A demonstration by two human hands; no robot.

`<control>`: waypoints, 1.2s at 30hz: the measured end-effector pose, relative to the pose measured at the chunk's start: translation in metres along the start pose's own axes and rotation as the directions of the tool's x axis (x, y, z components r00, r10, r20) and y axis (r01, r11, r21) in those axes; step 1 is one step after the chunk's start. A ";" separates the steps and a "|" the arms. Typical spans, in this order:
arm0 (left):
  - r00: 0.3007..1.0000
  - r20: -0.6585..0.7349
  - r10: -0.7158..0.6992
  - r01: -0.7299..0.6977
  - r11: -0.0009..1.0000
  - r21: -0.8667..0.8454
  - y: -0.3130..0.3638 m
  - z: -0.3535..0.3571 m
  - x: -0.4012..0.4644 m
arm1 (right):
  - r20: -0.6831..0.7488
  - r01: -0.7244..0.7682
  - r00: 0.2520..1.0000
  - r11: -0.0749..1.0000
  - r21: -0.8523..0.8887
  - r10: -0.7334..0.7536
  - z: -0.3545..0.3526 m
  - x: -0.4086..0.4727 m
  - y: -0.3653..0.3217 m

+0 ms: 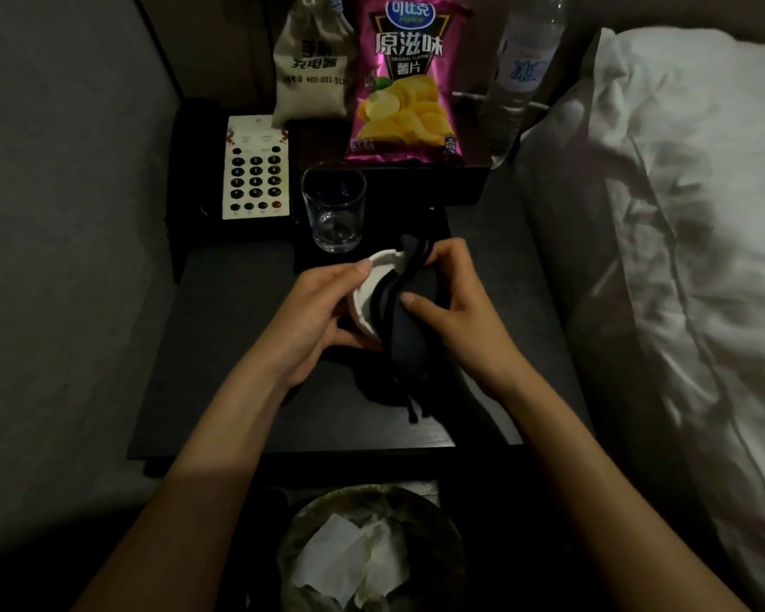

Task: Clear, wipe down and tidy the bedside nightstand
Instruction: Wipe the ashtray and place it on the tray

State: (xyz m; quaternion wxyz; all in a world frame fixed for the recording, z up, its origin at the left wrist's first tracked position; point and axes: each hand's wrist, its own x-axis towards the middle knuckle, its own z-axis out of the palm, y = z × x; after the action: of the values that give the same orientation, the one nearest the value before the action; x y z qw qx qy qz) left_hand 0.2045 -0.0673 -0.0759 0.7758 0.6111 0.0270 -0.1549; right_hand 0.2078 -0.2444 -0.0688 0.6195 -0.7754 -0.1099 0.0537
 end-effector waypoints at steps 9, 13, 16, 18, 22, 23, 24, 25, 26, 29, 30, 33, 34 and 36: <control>0.997 0.074 0.032 -0.049 0.969 0.243 0.000 0.001 -0.002 | -0.075 0.049 0.995 0.986 -0.160 -0.062 -0.001 0.006 0.007; 0.995 -0.004 0.102 -0.094 0.922 0.377 0.000 -0.003 -0.003 | -0.065 0.076 0.993 0.960 -0.269 -0.096 0.003 0.005 0.012; 0.990 -0.044 0.132 -0.103 0.910 0.402 0.000 -0.001 -0.003 | -0.051 0.063 0.995 0.946 -0.317 -0.084 0.006 0.005 0.014; 0.990 -0.070 0.125 -0.088 0.913 0.398 -0.001 0.001 -0.002 | -0.068 0.055 0.994 0.951 -0.303 -0.080 0.007 0.005 0.014; 0.993 -0.112 0.047 -0.011 0.954 0.301 -0.004 0.002 0.000 | -0.137 0.021 0.989 0.962 -0.273 -0.060 0.010 0.007 0.011; 0.992 -0.119 0.032 0.001 0.963 0.270 -0.005 0.002 0.000 | -0.155 0.007 0.987 0.967 -0.254 -0.047 0.009 0.007 0.011; 0.992 -0.124 0.024 0.006 0.970 0.242 -0.005 0.002 0.000 | -0.173 -0.011 0.984 0.972 -0.234 -0.031 0.009 0.008 0.010; 0.992 -0.125 0.019 0.007 0.977 0.211 -0.005 0.002 0.000 | -0.192 -0.030 0.981 0.976 -0.215 -0.012 0.009 0.008 0.010; 0.992 -0.126 0.015 0.008 0.985 0.175 -0.006 0.003 0.000 | -0.213 -0.049 0.977 0.980 -0.195 0.007 0.009 0.009 0.010; 0.989 -0.147 -0.008 0.016 0.998 0.053 -0.009 0.006 0.000 | -0.280 -0.097 0.958 0.990 -0.104 0.064 0.010 0.009 0.011; 0.987 -0.159 -0.016 0.018 1.000 0.014 -0.010 0.009 0.000 | -0.305 -0.107 0.949 0.992 -0.068 0.081 0.011 0.009 0.012; 0.980 -0.199 -0.029 0.010 0.995 -0.095 -0.013 0.018 0.001 | -0.396 -0.129 0.909 0.991 0.034 0.131 0.017 0.008 0.013; 0.976 -0.213 -0.037 0.008 0.991 -0.134 -0.014 0.022 0.001 | -0.426 -0.138 0.891 0.987 0.078 0.158 0.020 0.007 0.014; 0.970 -0.238 -0.047 -0.004 0.977 -0.212 -0.017 0.029 0.001 | -0.465 -0.156 0.857 0.973 0.172 0.220 0.027 0.004 0.015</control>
State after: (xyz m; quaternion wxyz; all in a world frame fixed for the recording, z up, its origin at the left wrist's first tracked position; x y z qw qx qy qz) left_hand 0.1966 -0.0989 -0.0850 0.8255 0.5392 0.1442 -0.0840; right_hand 0.2072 -0.2211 -0.0893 0.6674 -0.7300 0.1275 -0.0735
